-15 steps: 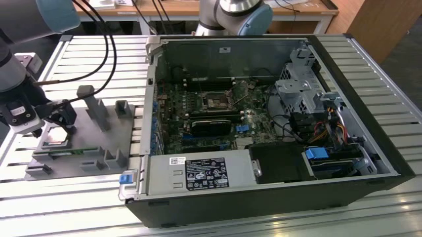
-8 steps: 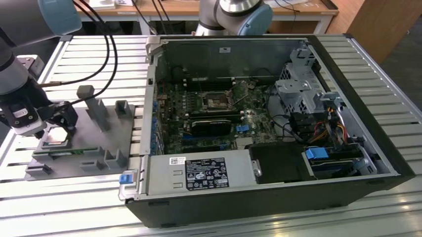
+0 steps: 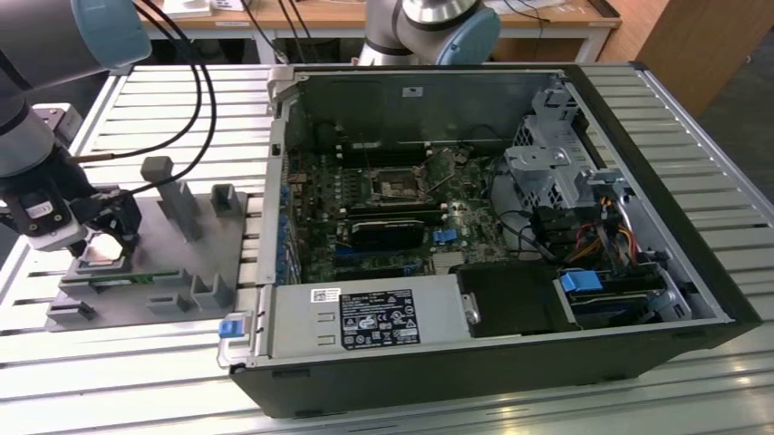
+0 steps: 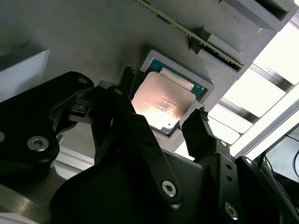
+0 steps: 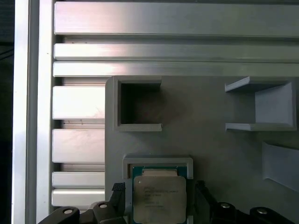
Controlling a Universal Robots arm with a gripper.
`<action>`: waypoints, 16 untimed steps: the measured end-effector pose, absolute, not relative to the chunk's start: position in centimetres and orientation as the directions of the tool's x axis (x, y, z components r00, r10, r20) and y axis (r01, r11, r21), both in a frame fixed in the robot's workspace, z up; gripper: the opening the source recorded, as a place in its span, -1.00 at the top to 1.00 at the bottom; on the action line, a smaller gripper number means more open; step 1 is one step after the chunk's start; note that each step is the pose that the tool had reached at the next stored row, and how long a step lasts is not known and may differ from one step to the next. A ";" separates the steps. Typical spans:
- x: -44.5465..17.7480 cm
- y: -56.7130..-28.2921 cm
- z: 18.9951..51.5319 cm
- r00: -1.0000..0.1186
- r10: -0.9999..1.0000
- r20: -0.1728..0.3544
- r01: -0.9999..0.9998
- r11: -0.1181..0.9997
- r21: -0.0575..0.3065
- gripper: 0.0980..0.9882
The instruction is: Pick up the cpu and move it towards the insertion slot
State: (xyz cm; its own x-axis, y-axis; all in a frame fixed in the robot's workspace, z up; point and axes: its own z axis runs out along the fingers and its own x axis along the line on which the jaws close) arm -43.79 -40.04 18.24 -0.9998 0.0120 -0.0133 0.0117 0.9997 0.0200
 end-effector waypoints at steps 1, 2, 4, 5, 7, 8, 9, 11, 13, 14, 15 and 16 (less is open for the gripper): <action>-43.8 -40.0 18.2 -1.000 0.012 -0.013 0.012 1.000 0.020 -0.34; -43.8 -40.0 18.2 -1.000 0.012 -0.013 0.012 1.000 0.020 -0.34; -43.8 -40.0 18.2 -1.000 0.012 -0.013 0.012 1.000 0.020 -0.34; -43.8 -40.0 18.2 -1.000 0.012 -0.013 0.012 1.000 0.020 -0.34; -43.8 -40.0 18.2 -1.000 0.012 -0.013 0.012 1.000 0.020 -0.30; -43.8 -40.0 18.2 -1.000 0.012 -0.013 0.012 1.000 0.020 -0.30; -43.8 -40.0 18.2 -1.000 0.012 -0.013 0.012 1.000 0.020 -0.15; -43.8 -40.0 18.2 -1.000 0.012 -0.013 0.012 1.000 0.020 -0.15; -43.8 -40.0 18.2 -1.000 0.012 -0.013 0.012 1.000 0.020 -0.11; -43.8 -40.0 18.2 -1.000 0.012 -0.013 0.012 1.000 0.020 0.00; -43.8 -40.0 18.2 -1.000 0.012 -0.013 0.012 1.000 0.020 0.00; -43.8 -40.0 18.2 -1.000 0.012 -0.013 0.012 1.000 0.020 0.00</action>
